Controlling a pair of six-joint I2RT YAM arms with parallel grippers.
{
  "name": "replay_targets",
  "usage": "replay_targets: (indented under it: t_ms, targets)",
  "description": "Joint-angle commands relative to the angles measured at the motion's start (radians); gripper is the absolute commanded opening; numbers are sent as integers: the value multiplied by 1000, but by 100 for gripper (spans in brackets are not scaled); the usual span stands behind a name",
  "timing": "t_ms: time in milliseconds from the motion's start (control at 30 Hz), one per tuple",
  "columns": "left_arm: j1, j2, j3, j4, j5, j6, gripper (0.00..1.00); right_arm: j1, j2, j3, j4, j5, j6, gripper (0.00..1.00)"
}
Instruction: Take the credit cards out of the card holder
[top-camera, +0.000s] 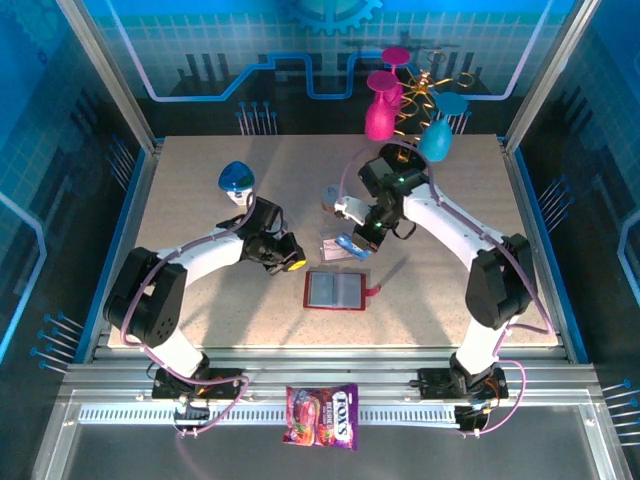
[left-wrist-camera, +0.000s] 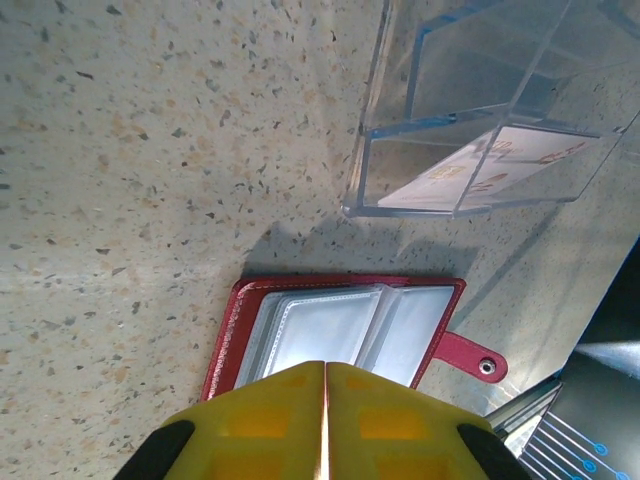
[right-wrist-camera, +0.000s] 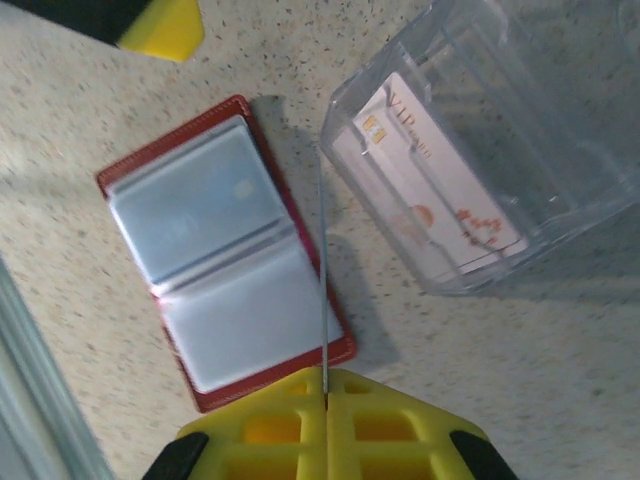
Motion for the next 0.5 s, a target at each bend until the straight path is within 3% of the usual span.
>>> replay_targets:
  t_ms: [0, 467]
  targets:
    - [15, -37, -19, -5, -1, 4, 10, 19, 77, 101, -118, 83, -182, 0]
    - [31, -81, -53, -6, -11, -10, 10, 46, 309, 455, -228, 138, -347, 0]
